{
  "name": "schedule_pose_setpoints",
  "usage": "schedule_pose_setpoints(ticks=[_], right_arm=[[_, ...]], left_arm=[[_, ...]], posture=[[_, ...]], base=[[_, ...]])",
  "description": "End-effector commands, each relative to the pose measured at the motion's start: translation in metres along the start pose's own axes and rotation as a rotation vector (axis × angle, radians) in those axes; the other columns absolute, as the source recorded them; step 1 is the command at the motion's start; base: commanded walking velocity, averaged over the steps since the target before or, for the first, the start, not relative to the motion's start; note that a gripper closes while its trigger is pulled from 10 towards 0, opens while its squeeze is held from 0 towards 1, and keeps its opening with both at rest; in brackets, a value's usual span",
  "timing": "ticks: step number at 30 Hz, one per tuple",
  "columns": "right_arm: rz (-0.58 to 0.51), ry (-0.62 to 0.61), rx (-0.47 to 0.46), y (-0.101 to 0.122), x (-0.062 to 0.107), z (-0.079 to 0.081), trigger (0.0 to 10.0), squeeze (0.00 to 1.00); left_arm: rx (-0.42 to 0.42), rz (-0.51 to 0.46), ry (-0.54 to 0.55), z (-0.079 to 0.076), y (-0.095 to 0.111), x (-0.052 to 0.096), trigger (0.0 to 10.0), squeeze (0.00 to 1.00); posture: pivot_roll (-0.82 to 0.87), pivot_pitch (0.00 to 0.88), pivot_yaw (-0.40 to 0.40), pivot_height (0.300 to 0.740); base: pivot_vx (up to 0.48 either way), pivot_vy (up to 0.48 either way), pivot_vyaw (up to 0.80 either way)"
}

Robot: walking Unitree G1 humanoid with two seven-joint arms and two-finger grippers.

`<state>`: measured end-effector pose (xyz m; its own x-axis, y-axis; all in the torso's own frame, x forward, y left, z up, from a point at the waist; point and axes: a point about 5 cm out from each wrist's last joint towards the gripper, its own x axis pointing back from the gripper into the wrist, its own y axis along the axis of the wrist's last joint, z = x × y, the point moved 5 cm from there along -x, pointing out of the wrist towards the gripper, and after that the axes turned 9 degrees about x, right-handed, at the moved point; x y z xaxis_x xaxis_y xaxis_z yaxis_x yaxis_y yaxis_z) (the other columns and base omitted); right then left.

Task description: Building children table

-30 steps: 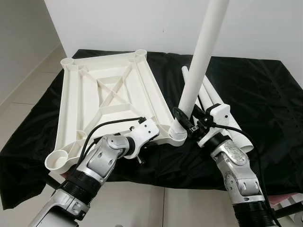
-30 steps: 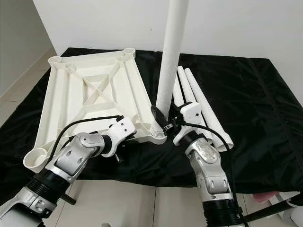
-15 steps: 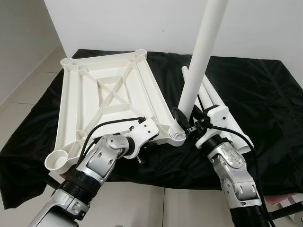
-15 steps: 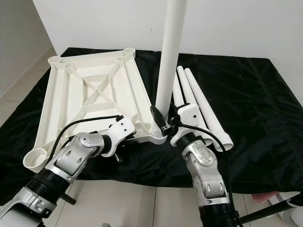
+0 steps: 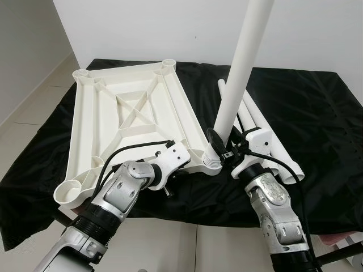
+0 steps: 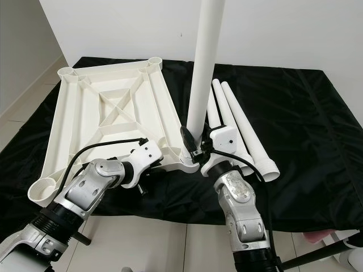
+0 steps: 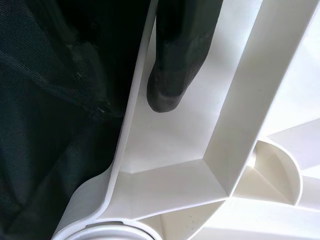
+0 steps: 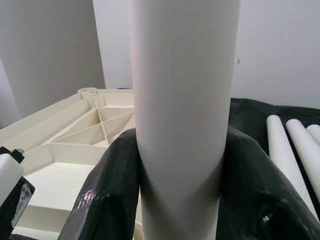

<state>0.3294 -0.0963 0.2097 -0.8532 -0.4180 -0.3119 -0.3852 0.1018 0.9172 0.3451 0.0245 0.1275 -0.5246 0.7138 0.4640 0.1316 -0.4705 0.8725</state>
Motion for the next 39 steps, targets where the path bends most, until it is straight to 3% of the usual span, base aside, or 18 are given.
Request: schedule_pose_setpoints(ticks=[1, 20, 22, 39], right_arm=[[0.070, 0.033, -0.028, -0.017, 0.003, 0.013, 10.0, 0.00], [0.112, -0.116, 0.014, -0.023, 0.004, 0.010, 10.0, 0.00], [0.121, -0.187, 0.029, -0.024, 0.006, 0.004, 10.0, 0.00], [0.146, -0.342, 0.046, -0.024, 0.010, -0.003, 10.0, 0.00]], left_arm=[[-0.041, -0.050, -0.046, -0.009, 0.018, -0.001, 10.0, 0.00], [-0.039, -0.052, -0.048, -0.012, 0.016, -0.001, 10.0, 0.00], [-0.042, -0.051, -0.052, -0.013, 0.016, -0.001, 10.0, 0.00], [-0.042, -0.051, -0.055, -0.015, 0.017, -0.002, 10.0, 0.00]], posture=[[-0.12, 0.120, 0.050, 0.740], [-0.11, 0.104, 0.035, 0.740], [-0.11, 0.100, 0.034, 0.740], [-0.11, 0.097, 0.035, 0.740]], base=[[0.000, 0.000, 0.00], [0.000, 0.000, 0.00], [0.000, 0.000, 0.00], [0.000, 0.000, 0.00]])
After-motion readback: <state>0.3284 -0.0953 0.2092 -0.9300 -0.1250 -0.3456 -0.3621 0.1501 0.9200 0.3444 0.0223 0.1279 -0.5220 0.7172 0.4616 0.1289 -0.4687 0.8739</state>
